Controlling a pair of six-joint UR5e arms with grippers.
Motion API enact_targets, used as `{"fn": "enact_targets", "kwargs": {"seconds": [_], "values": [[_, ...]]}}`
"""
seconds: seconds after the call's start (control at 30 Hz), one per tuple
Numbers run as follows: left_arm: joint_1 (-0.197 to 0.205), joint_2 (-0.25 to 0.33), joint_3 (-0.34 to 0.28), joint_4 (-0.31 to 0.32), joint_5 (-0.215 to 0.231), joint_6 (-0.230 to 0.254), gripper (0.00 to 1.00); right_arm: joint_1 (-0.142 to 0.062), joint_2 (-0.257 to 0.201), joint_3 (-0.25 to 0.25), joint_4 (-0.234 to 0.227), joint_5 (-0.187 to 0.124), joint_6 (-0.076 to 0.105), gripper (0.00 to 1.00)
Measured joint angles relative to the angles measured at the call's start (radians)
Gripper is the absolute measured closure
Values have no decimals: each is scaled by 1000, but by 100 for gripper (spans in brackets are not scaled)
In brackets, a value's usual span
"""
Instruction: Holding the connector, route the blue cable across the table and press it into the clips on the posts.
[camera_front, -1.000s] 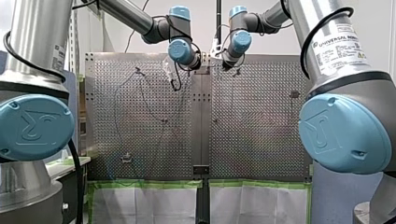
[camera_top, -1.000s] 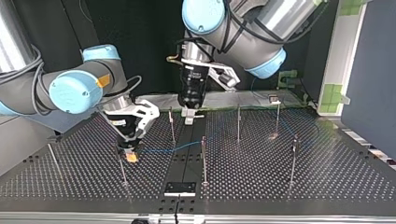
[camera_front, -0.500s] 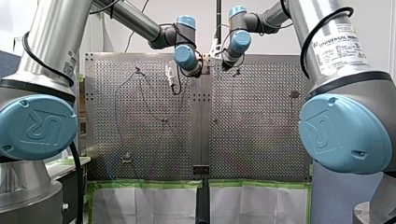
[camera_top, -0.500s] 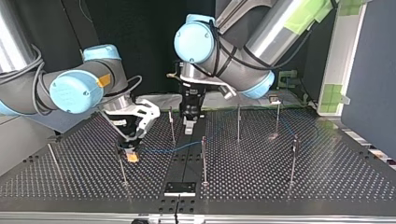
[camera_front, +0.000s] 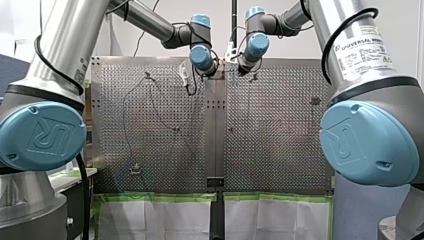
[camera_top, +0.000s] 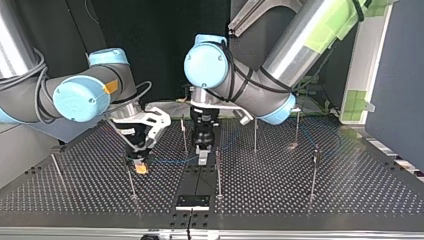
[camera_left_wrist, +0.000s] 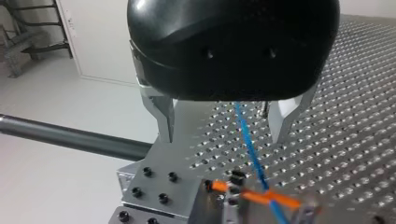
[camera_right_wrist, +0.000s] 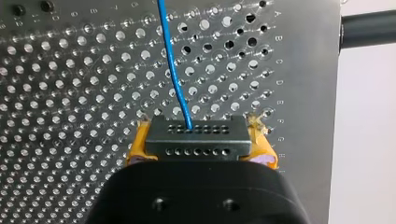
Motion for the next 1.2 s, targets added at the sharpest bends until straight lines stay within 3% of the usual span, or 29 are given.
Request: {"fn": "enact_targets", "kwargs": {"seconds": [0.53,0.93,0.97,1.0,1.07,1.1,1.13,1.17,1.2], "values": [[12,-93,98,-36,7,20,0,0,0,0,-1,-1,0,100],[6,-112,107,-45,-10,22,0,0,0,-1,-2,-2,0,100],[6,-113,107,-46,-10,22,14,0,0,-1,-2,-2,0,100],[5,-113,107,-46,-10,22,14,0,0,-1,-2,-2,0,100],[5,-113,107,-50,-10,22,32,0,0,0,-2,-2,0,100],[5,-113,107,-52,-10,22,32,0,0,0,-3,-2,0,100],[4,-113,107,-54,-11,22,39,0,0,0,-3,-2,0,100],[4,-113,107,-55,-11,22,53,0,0,-1,-3,-2,0,100],[4,-113,107,-56,-11,22,53,0,0,-1,-3,-2,0,100]]}}
